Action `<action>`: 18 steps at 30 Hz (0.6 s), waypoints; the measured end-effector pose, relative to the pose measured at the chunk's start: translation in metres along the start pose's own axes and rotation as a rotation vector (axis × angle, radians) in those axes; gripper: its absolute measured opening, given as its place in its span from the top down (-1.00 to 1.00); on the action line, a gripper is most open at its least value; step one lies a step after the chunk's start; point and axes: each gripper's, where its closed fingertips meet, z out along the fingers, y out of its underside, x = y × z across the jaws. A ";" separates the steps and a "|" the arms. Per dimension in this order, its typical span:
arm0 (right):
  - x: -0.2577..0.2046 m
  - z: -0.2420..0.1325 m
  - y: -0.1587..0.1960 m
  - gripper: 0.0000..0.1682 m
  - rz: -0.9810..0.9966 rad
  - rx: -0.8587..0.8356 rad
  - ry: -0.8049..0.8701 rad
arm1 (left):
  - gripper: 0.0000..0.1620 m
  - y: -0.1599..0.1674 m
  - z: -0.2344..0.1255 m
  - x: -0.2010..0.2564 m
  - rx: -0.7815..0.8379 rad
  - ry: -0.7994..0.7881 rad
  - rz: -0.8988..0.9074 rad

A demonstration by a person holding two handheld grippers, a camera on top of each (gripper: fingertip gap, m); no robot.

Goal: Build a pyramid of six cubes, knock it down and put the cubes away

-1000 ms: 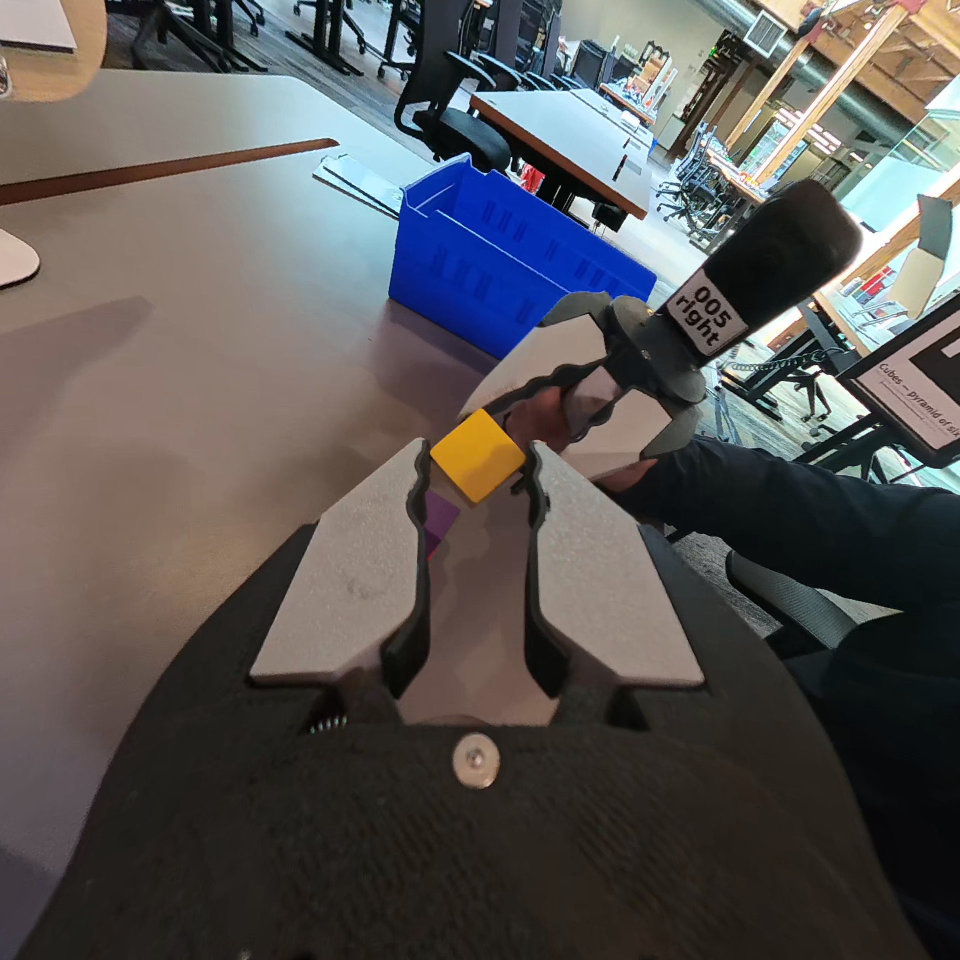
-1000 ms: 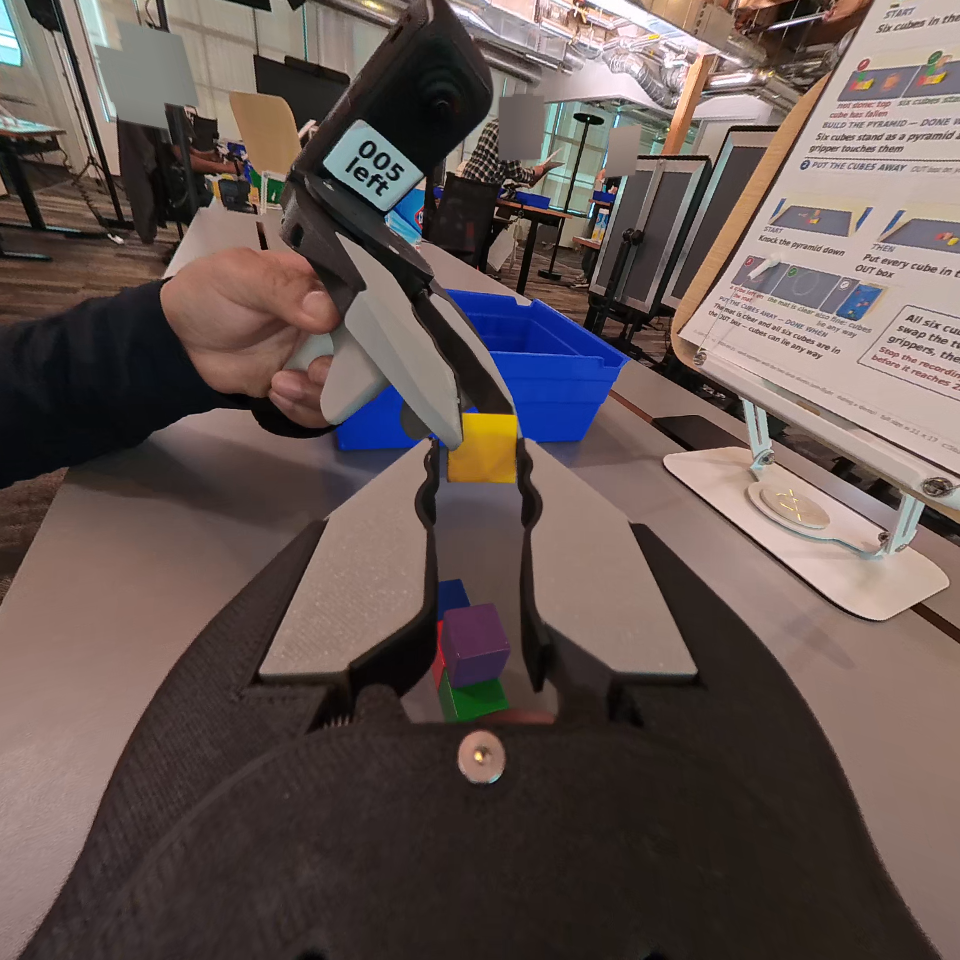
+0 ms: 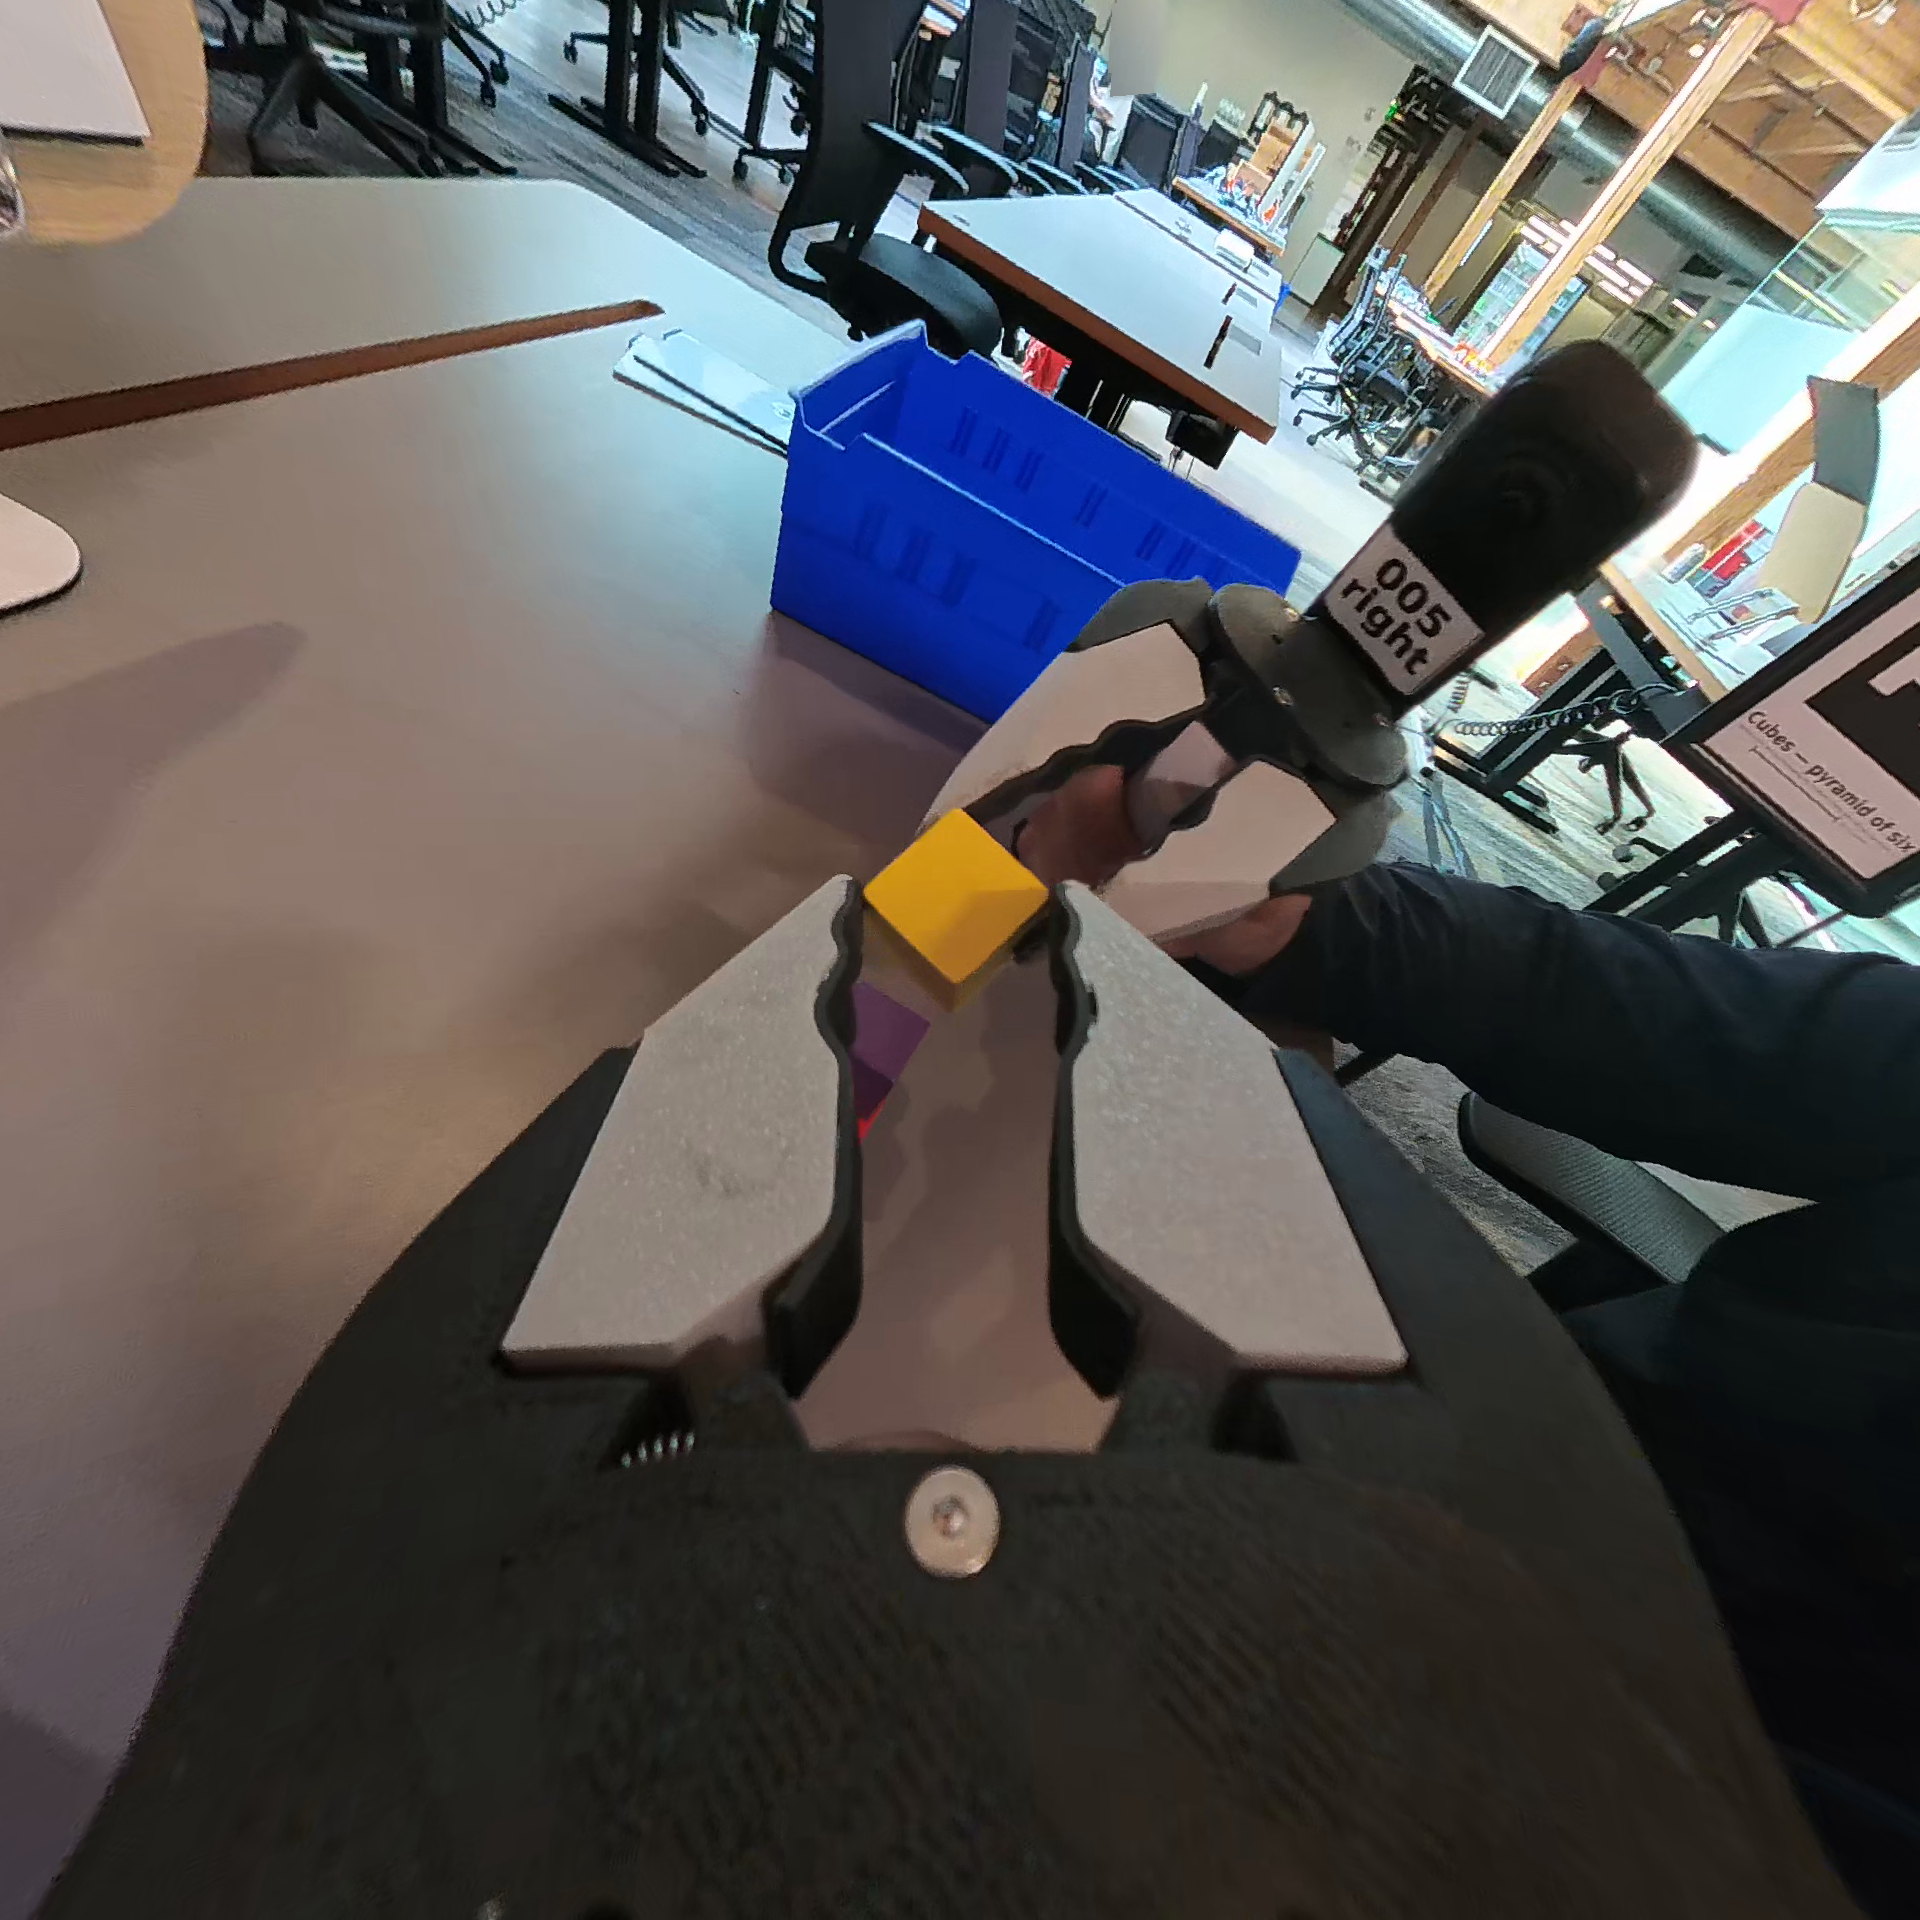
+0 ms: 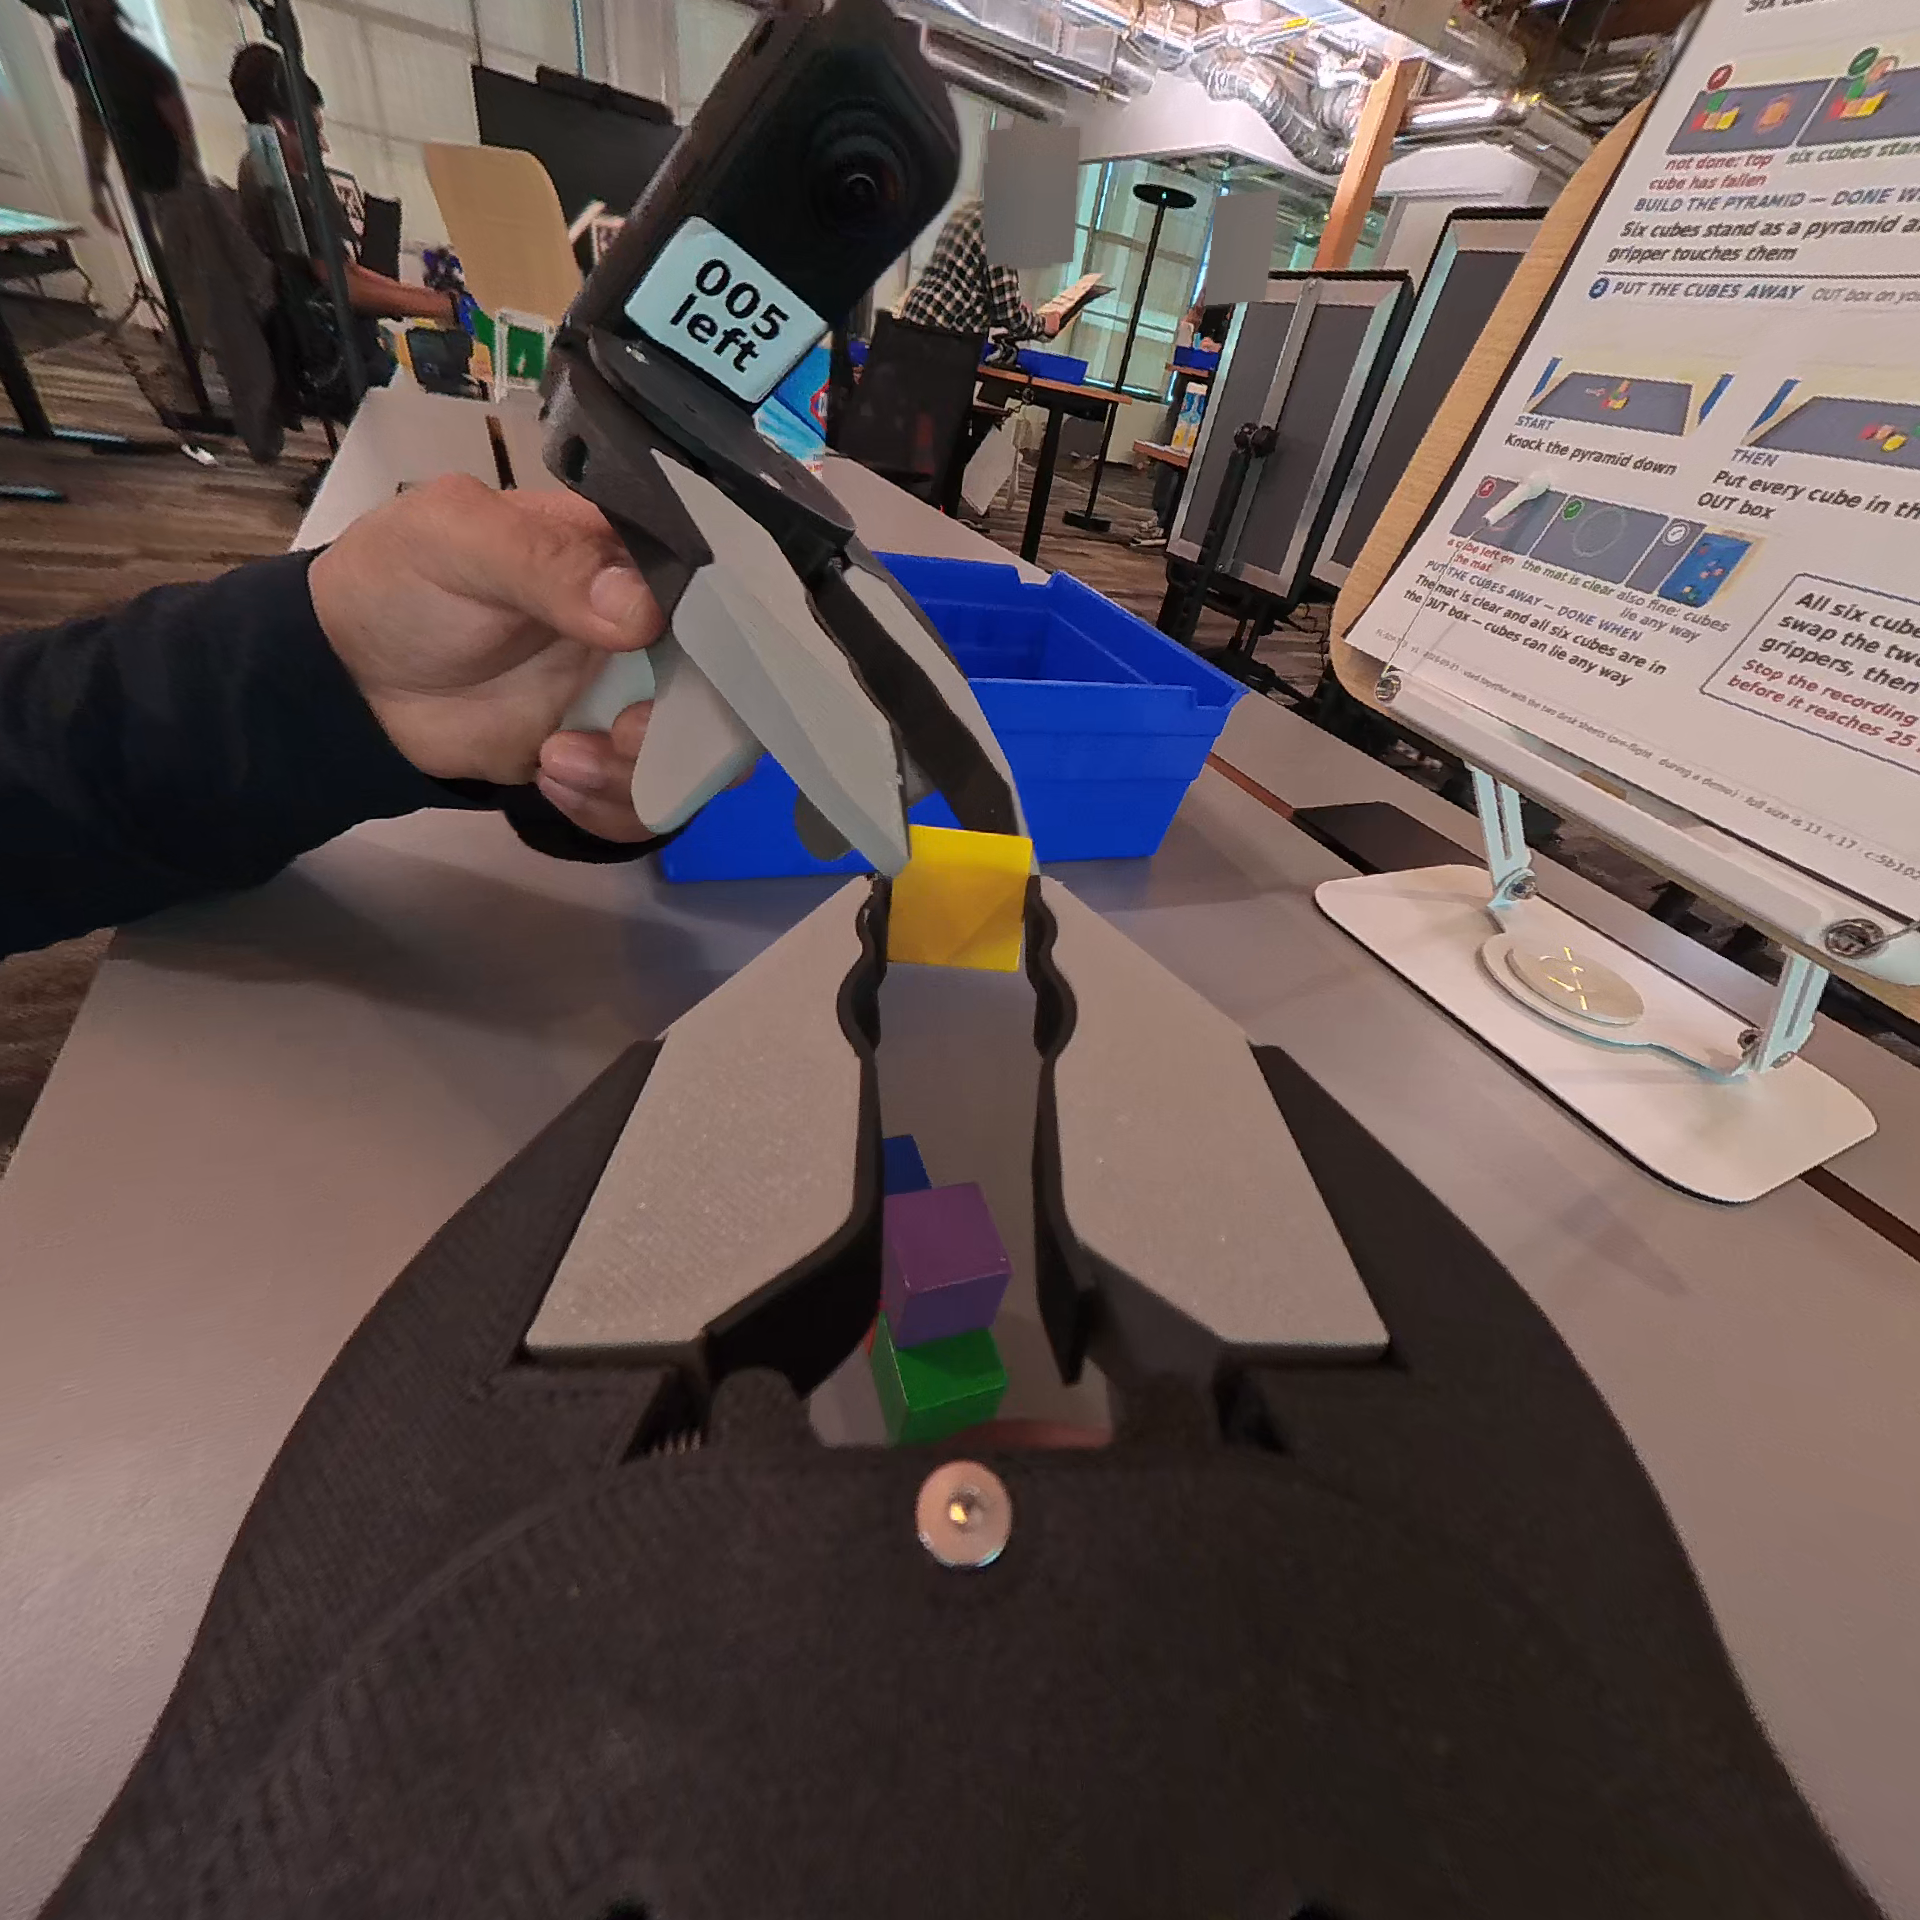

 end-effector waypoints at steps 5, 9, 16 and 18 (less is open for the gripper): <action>0.007 -0.006 -0.005 0.72 0.087 0.041 -0.021 | 0.62 -0.002 -0.005 0.001 0.006 0.009 0.036; 0.009 -0.012 -0.007 0.72 0.167 0.063 -0.076 | 0.61 0.002 -0.009 0.004 -0.034 0.025 0.129; -0.004 -0.022 -0.015 0.72 0.314 0.110 -0.282 | 0.61 0.013 -0.007 0.018 -0.088 0.109 0.258; -0.007 -0.023 -0.017 0.72 0.331 0.119 -0.312 | 0.61 0.014 -0.006 0.021 -0.089 0.114 0.283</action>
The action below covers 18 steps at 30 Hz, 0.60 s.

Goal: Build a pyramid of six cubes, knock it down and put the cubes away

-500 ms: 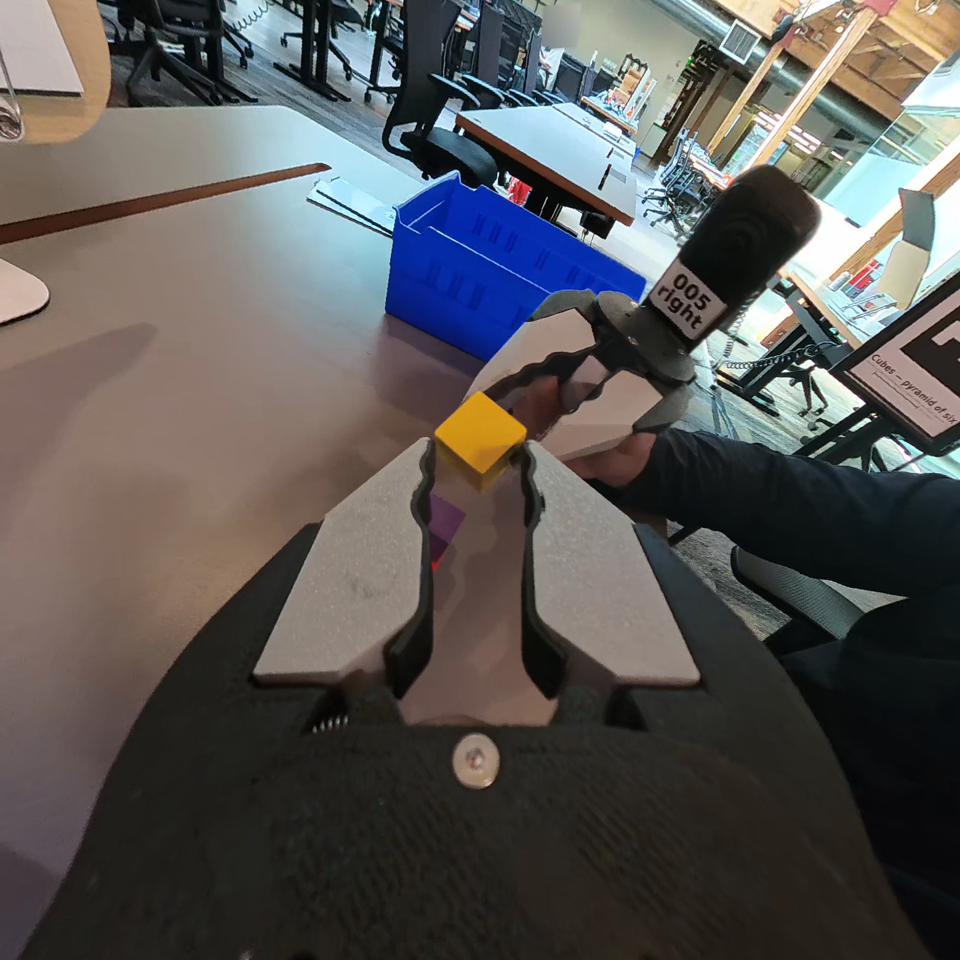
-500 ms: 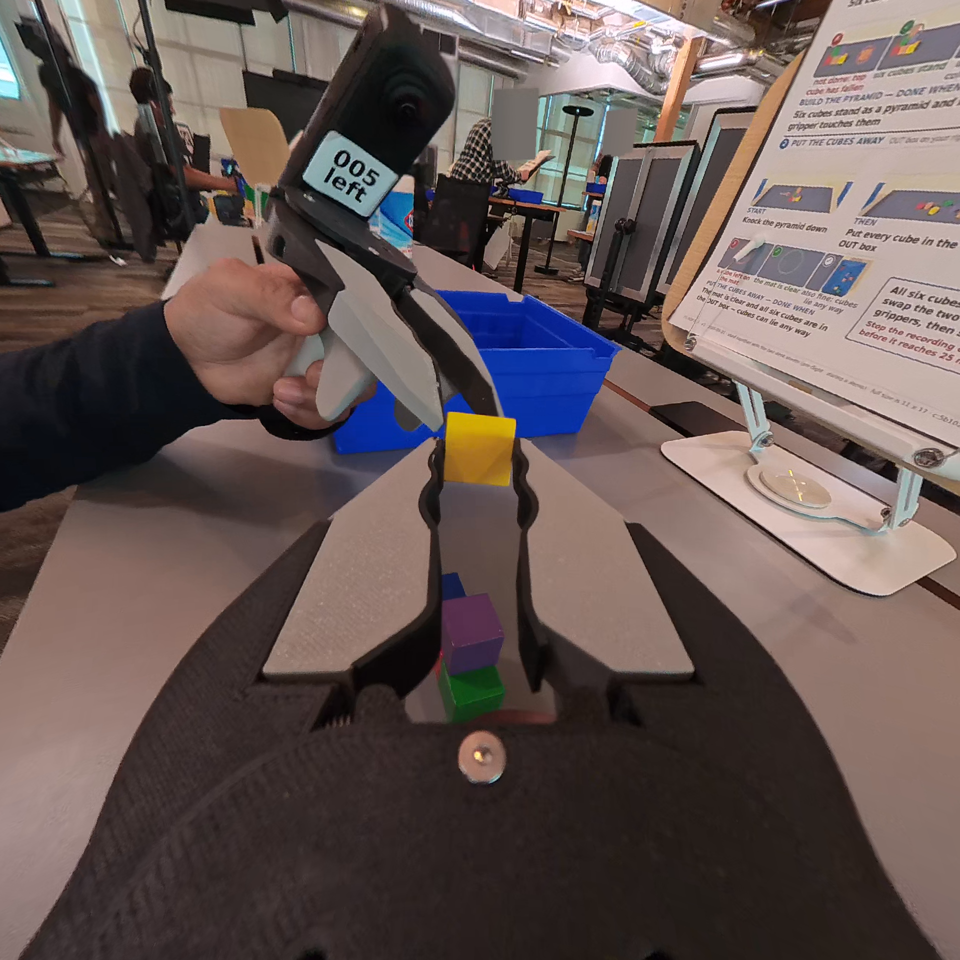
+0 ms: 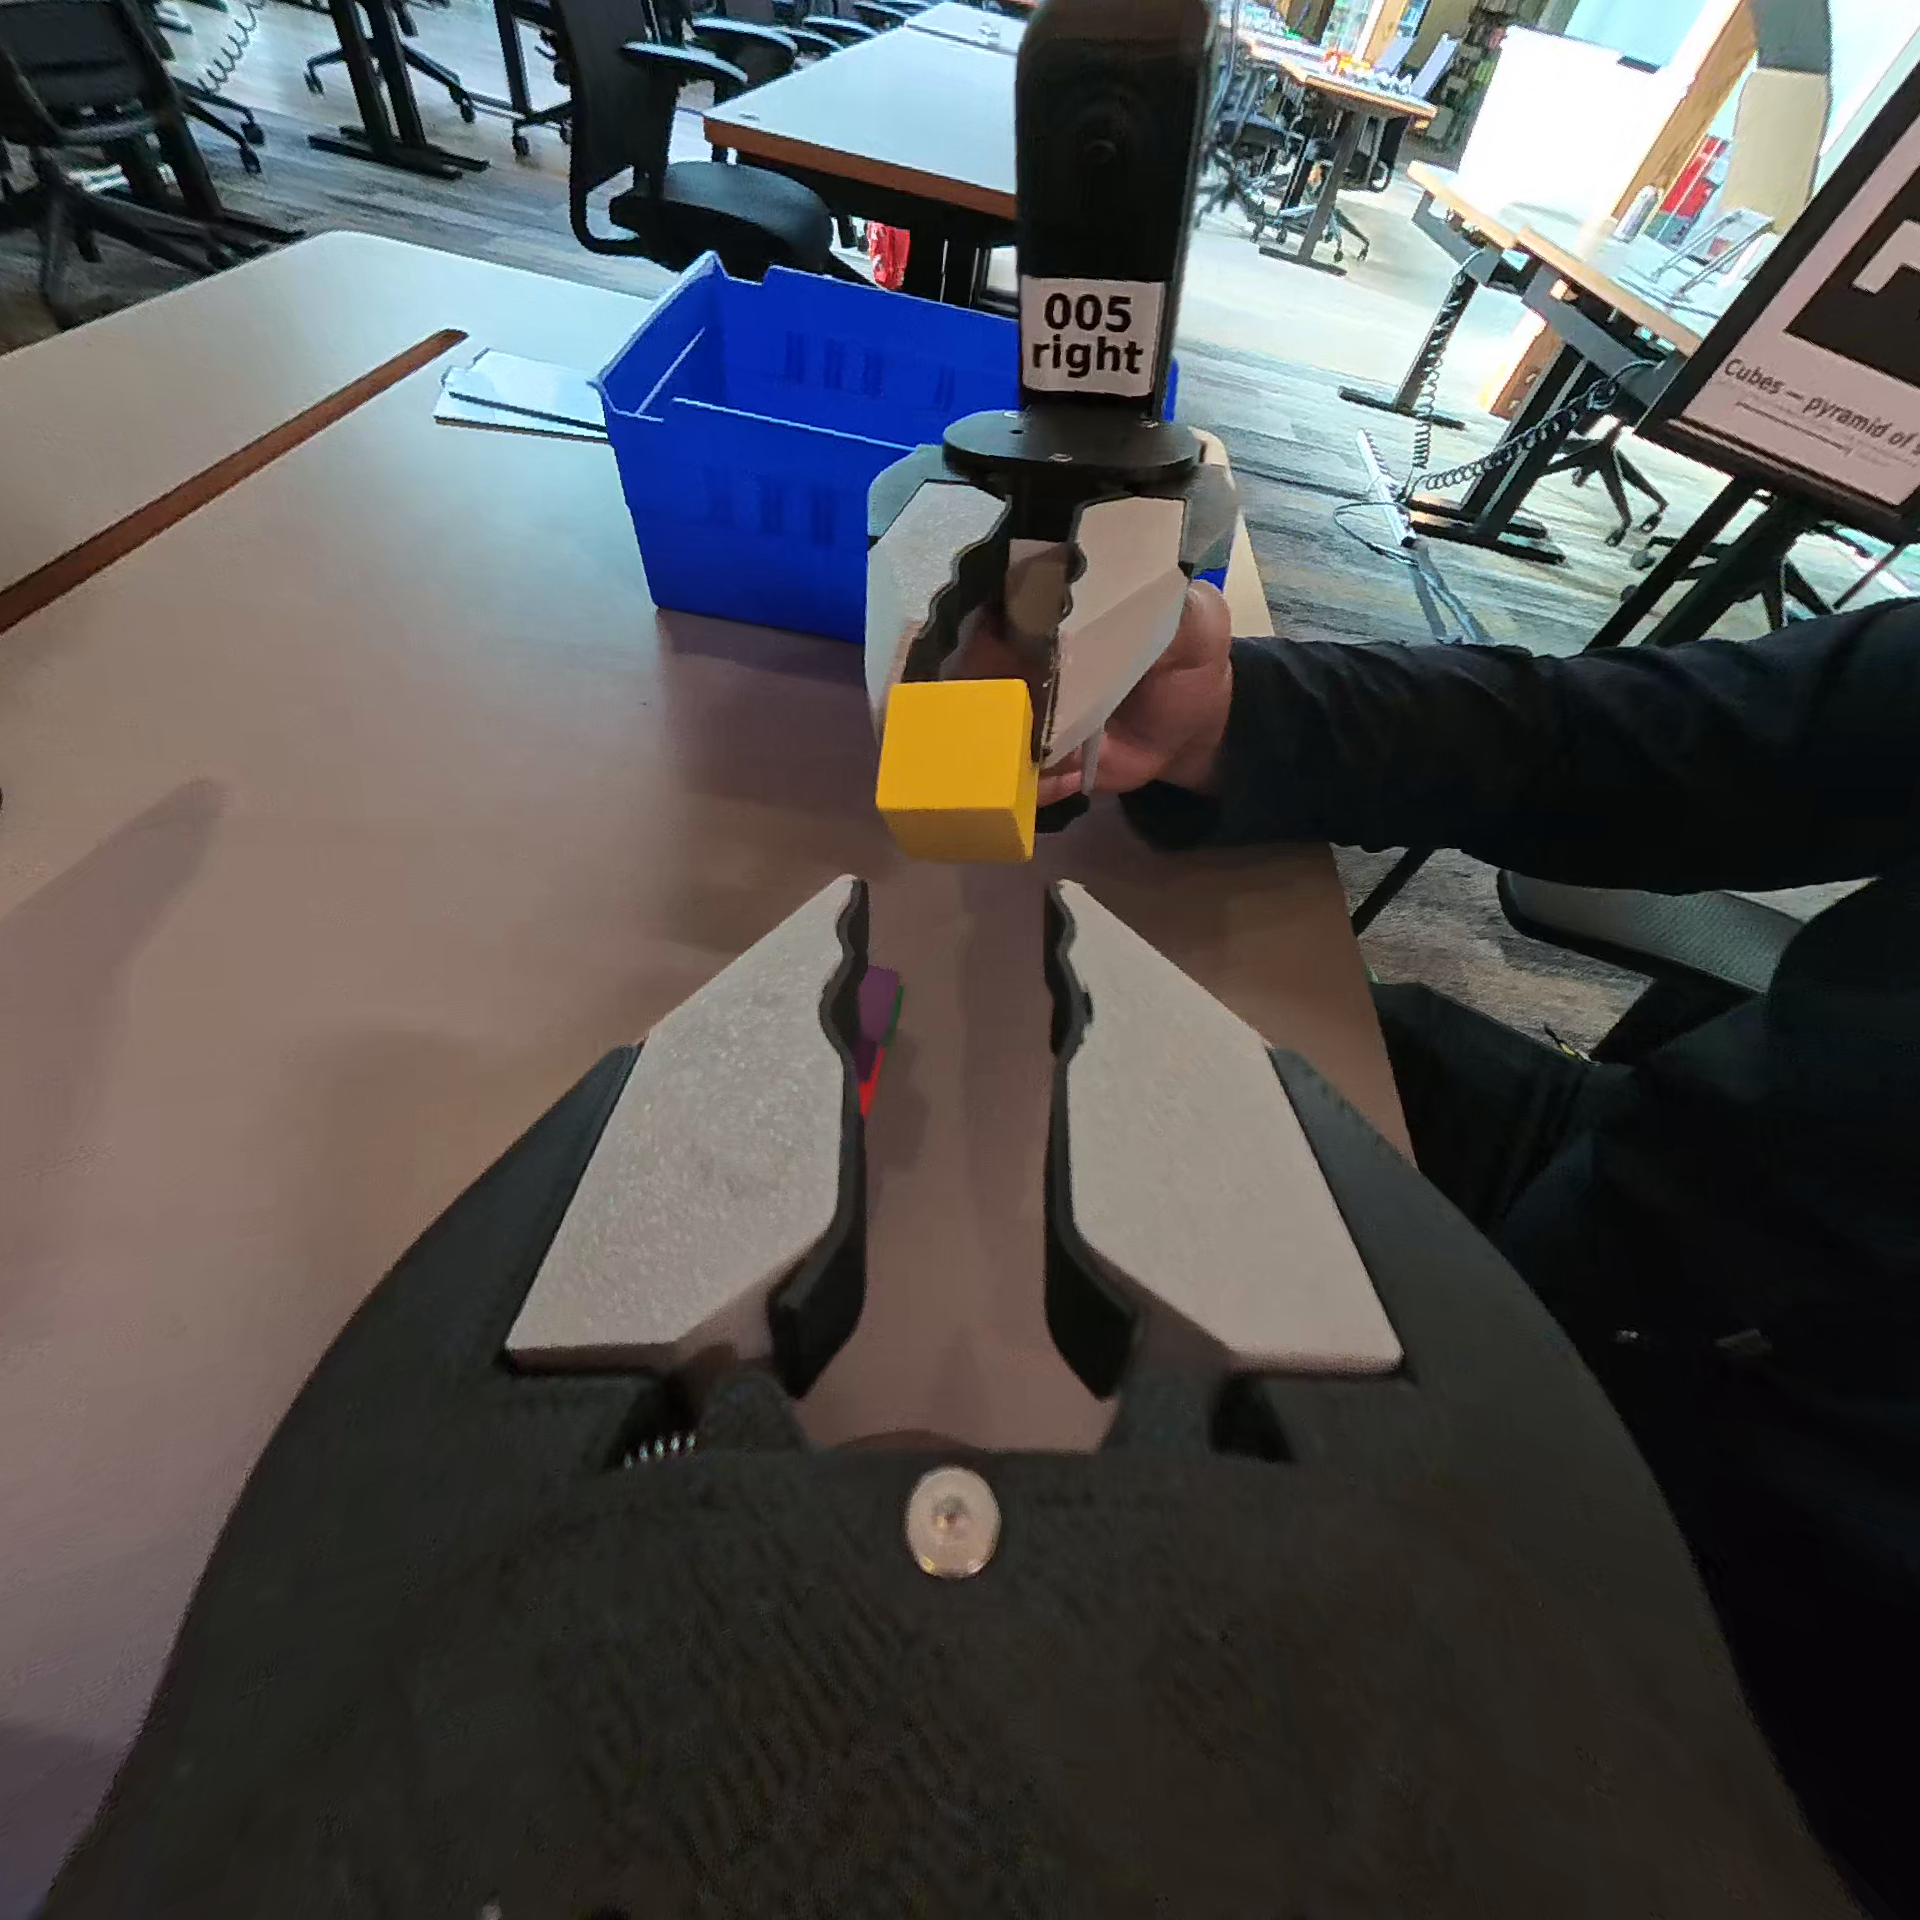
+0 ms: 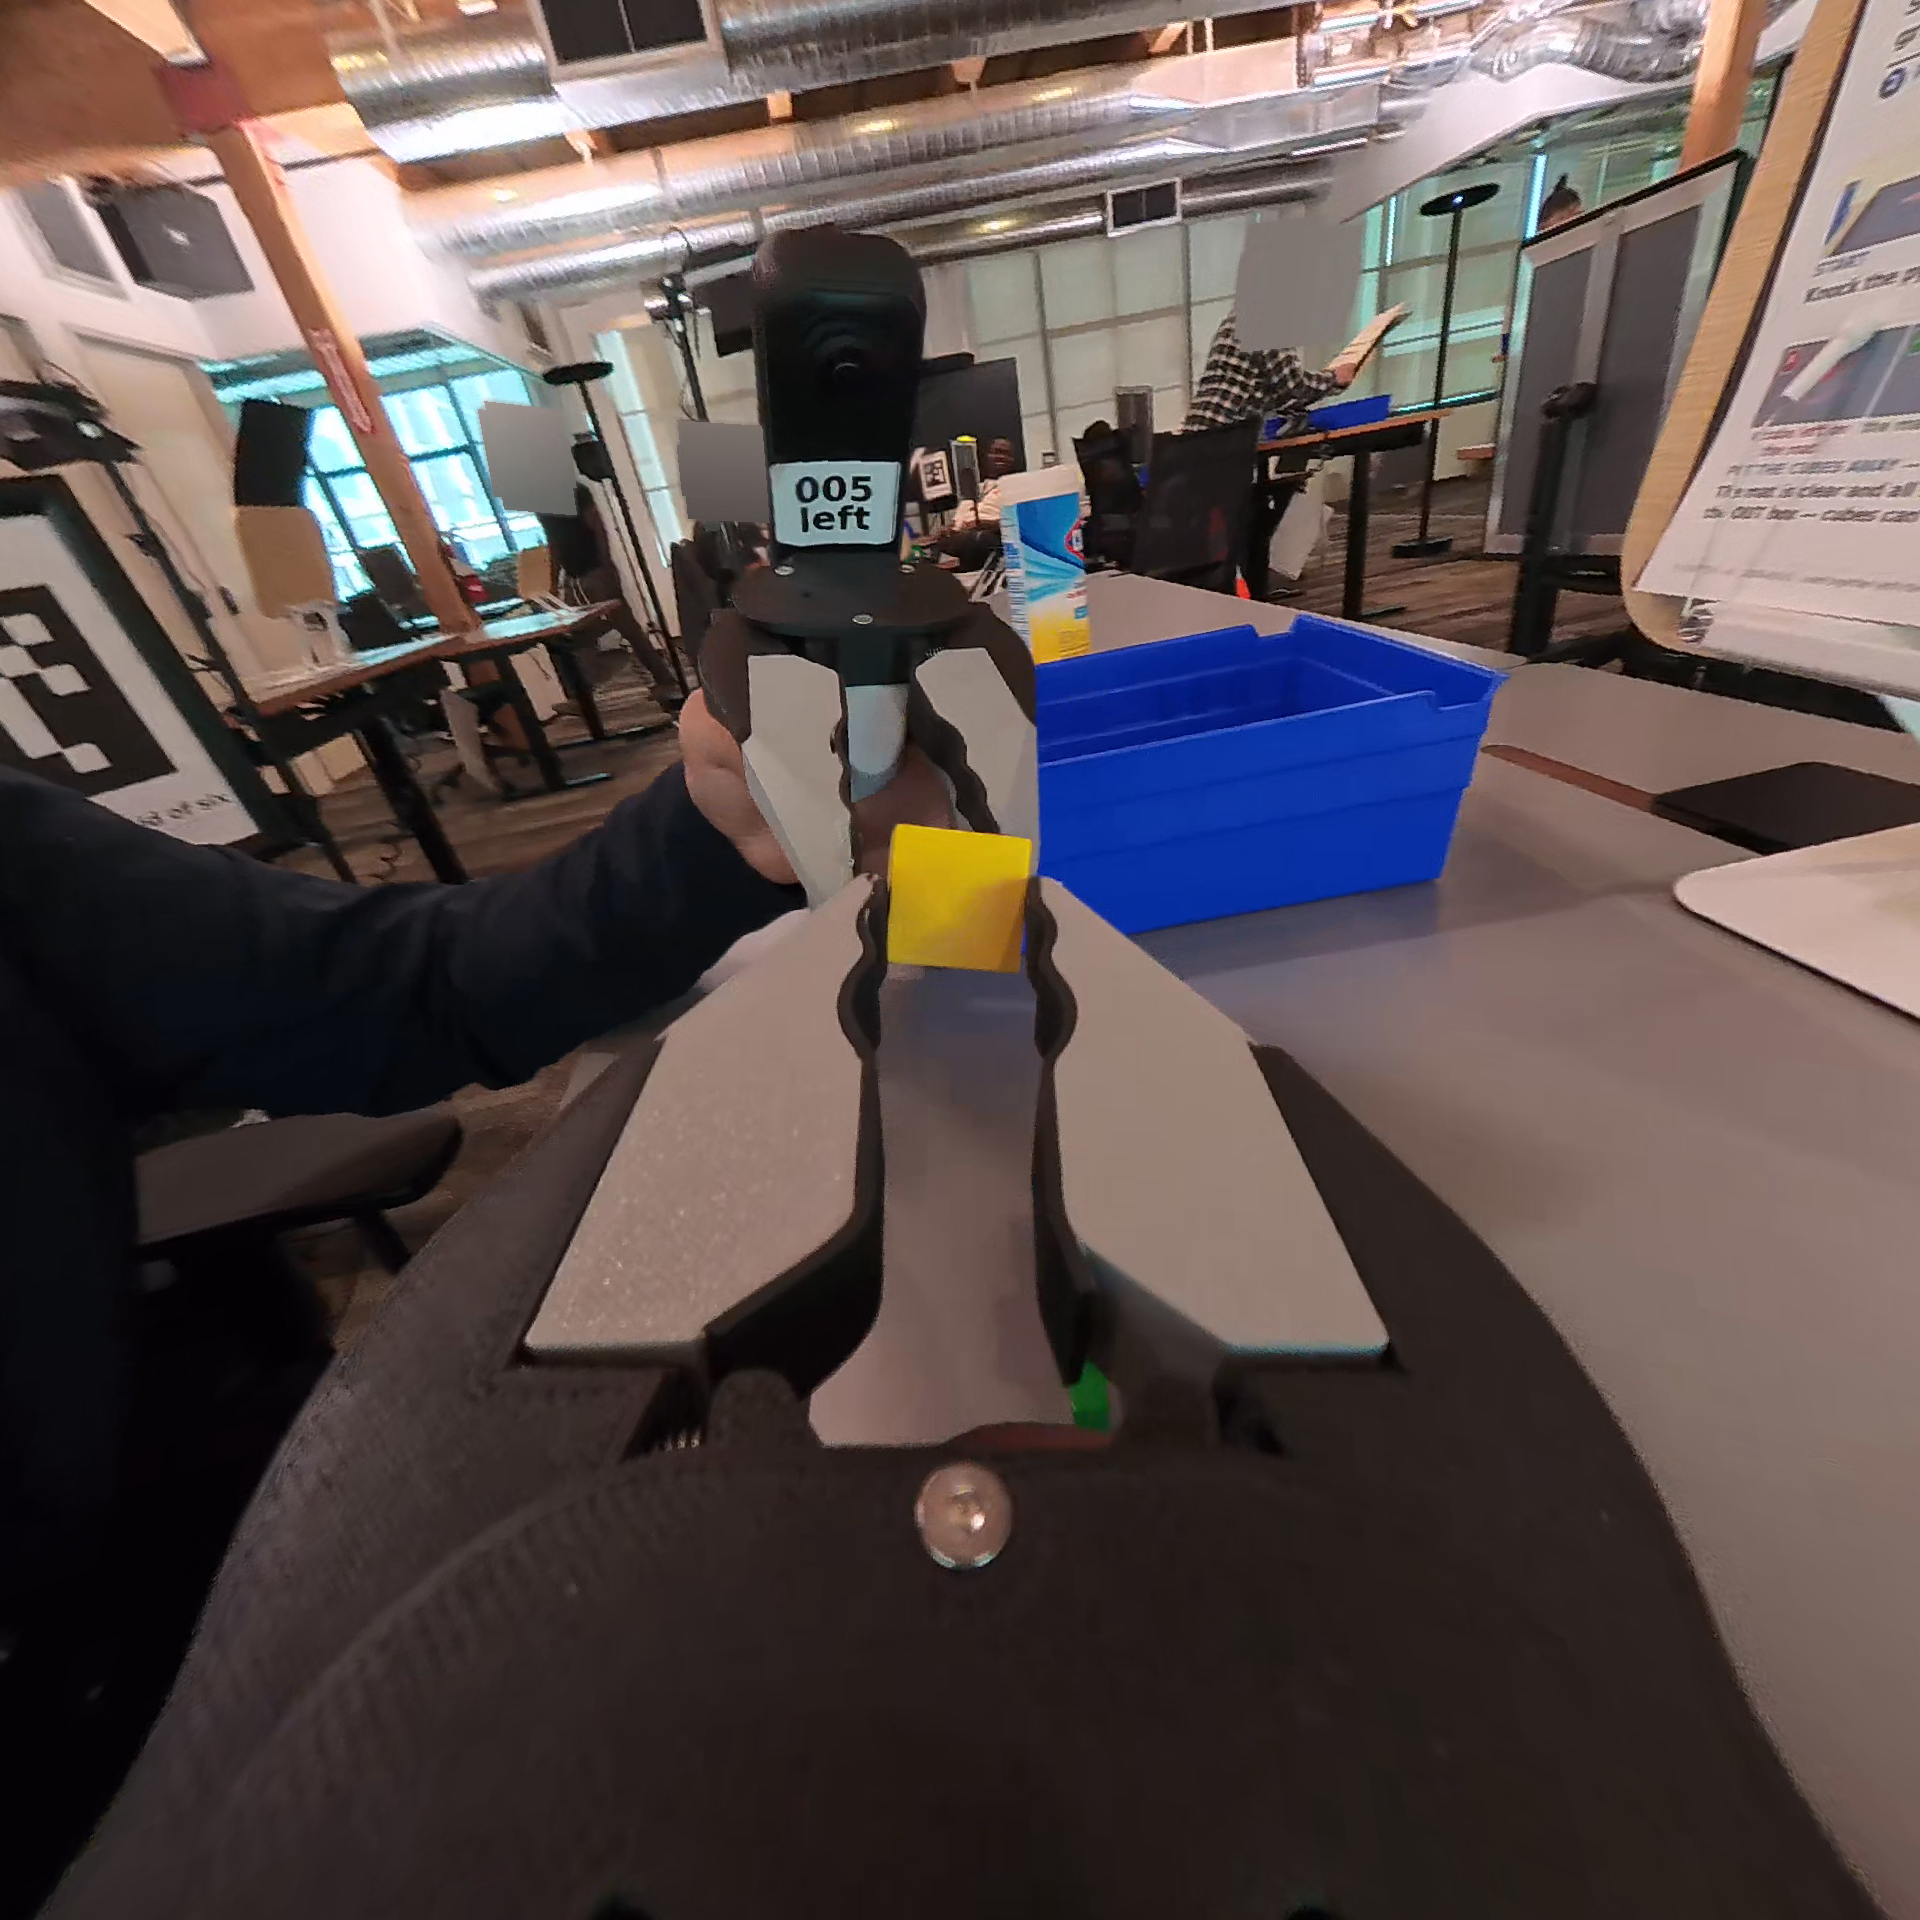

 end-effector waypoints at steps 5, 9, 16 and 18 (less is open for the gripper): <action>-0.003 0.001 0.003 0.72 -0.010 -0.019 -0.015 | 0.61 -0.003 0.000 0.004 0.004 -0.008 0.026; -0.005 0.004 0.007 0.72 -0.013 -0.037 -0.022 | 0.60 -0.004 0.000 0.007 0.013 0.014 0.014; -0.007 0.005 0.011 0.72 -0.015 -0.058 -0.036 | 0.61 -0.003 0.001 0.008 0.008 0.026 0.010; -0.009 0.006 0.011 0.72 -0.017 -0.059 -0.042 | 0.63 -0.002 0.001 0.007 0.007 0.022 0.008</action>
